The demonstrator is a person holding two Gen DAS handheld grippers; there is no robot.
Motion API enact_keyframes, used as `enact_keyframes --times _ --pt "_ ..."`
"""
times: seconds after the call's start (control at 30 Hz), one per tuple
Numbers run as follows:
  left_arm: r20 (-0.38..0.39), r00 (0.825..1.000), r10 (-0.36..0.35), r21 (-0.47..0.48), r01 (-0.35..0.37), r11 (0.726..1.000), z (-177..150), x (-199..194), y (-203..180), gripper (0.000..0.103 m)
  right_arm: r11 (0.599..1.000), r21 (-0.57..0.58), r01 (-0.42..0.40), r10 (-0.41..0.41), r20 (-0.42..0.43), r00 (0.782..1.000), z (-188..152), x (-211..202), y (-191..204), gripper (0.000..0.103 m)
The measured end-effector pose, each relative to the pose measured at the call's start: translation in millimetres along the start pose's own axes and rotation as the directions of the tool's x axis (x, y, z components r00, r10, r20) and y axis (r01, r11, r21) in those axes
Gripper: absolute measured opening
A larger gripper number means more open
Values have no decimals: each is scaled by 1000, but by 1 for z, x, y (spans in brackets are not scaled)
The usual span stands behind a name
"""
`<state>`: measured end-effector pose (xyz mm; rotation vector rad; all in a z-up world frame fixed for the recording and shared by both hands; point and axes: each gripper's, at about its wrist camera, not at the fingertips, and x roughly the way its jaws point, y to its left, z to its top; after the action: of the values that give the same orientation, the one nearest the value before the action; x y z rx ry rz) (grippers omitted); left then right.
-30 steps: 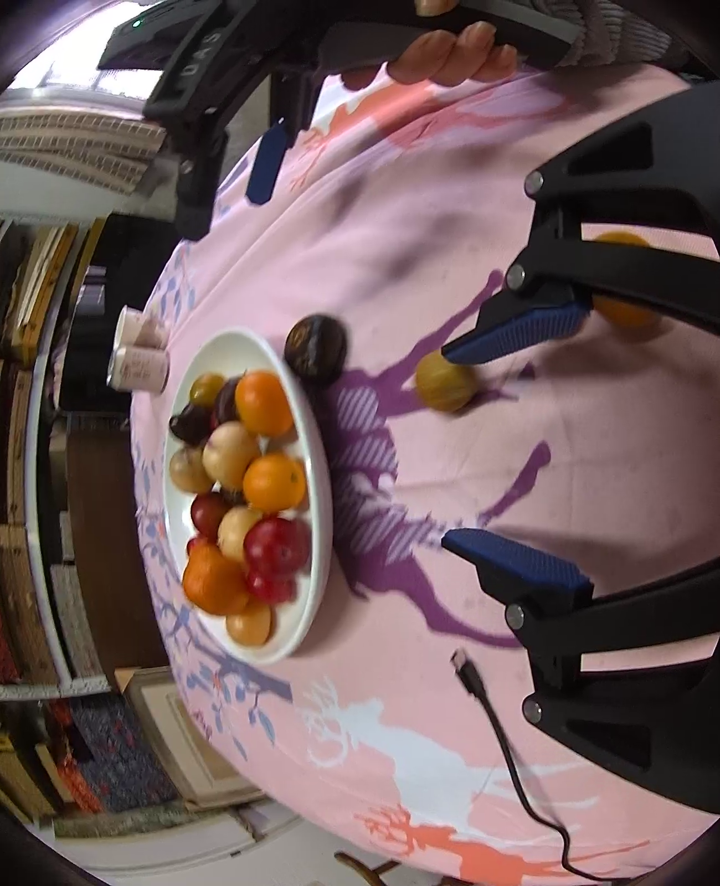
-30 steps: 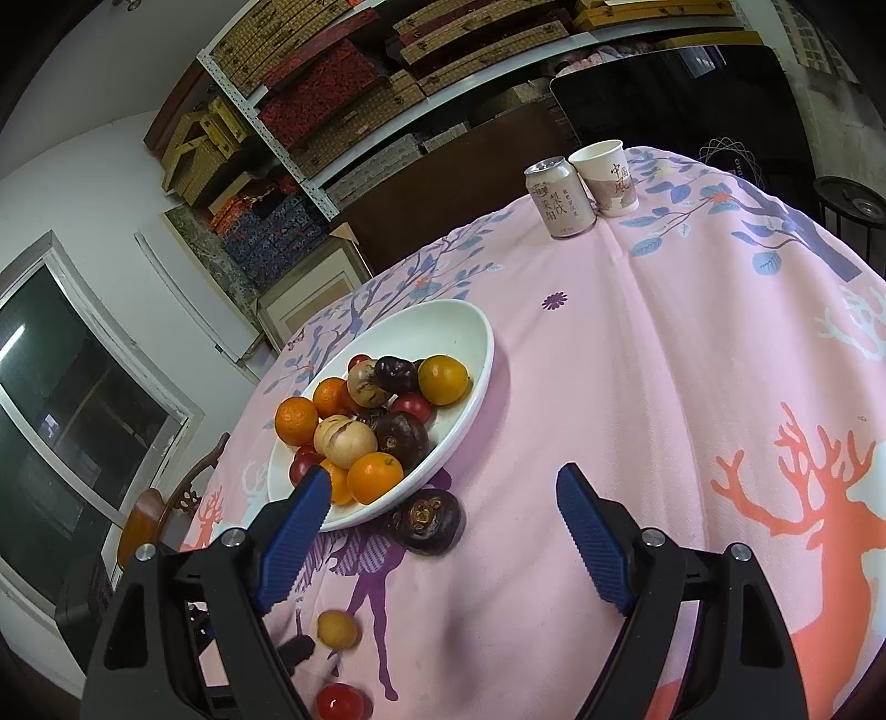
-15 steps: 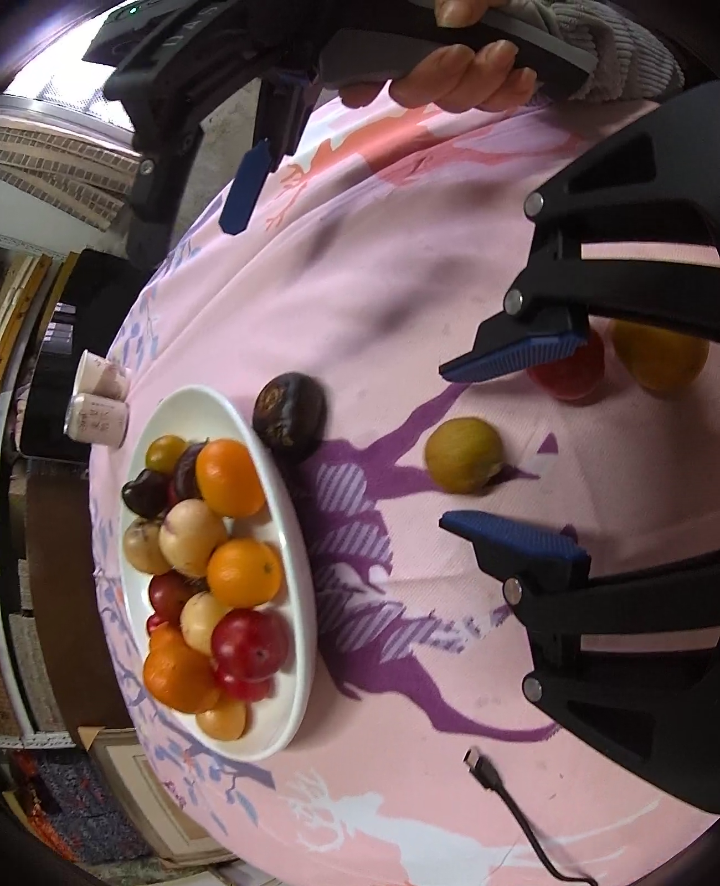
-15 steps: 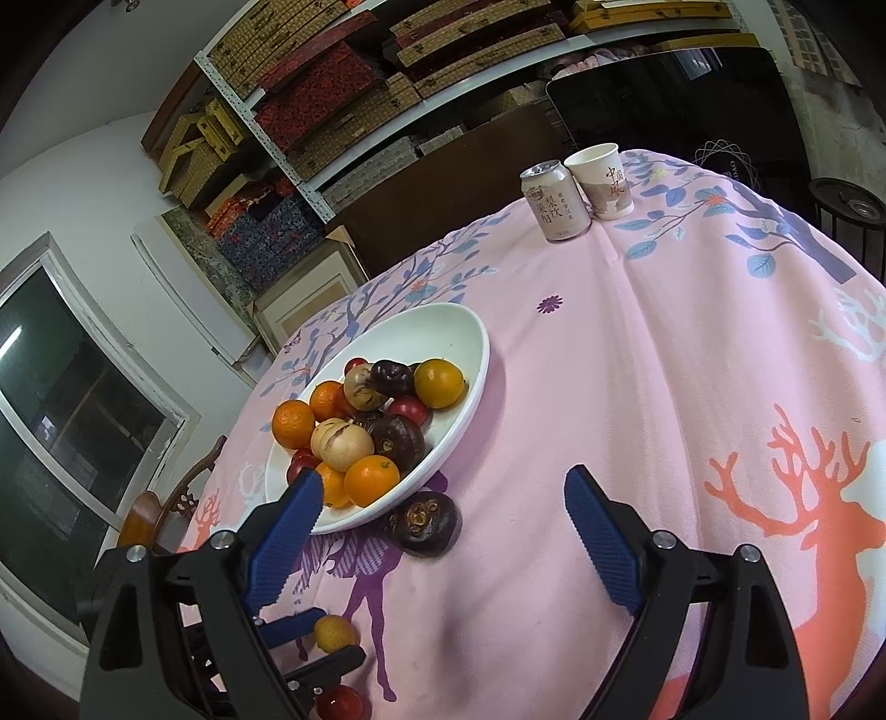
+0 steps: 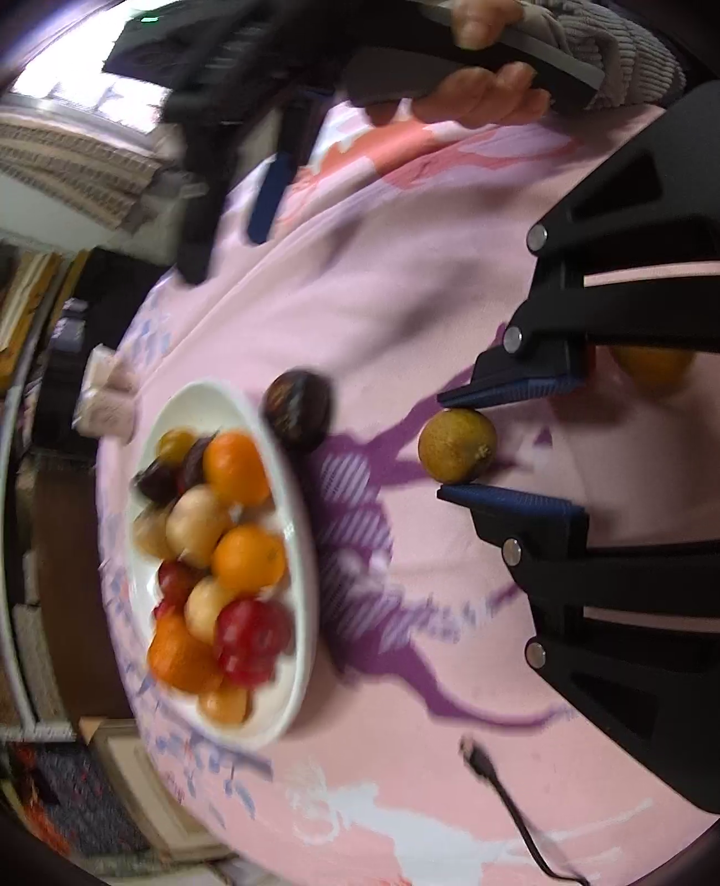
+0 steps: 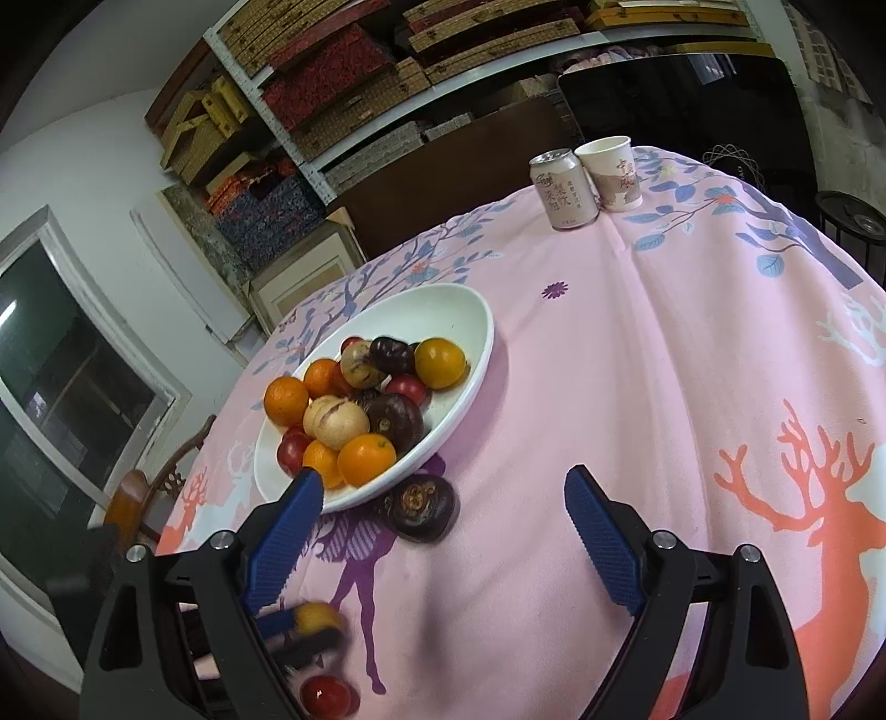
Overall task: Organize fruits
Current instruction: 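Close the left tool on the small yellow-green fruit and lift it, then grasp a red tomato with the right tool while the left tool holds its fruit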
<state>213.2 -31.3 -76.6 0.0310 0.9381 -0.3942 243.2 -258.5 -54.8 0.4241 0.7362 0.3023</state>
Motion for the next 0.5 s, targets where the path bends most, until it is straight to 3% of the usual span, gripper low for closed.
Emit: enact_keyframes --times 0.13,0.2,0.37,0.5 --pt "93 993 79 -107 -68 992 -1 -26 29 27 996 -87 -23 16 -78 997 -26 -1 15 90" --pt "100 989 110 -145 -95 985 1 -28 39 27 989 -141 -39 23 -112 993 -40 -5 27 90" --pt "101 989 108 -173 -89 981 2 -31 46 27 956 -272 -109 40 -246 969 -66 -8 64 90" --pt "116 988 105 -180 -83 980 -1 -38 46 27 943 -317 -99 -5 -309 951 -75 3 79 90"
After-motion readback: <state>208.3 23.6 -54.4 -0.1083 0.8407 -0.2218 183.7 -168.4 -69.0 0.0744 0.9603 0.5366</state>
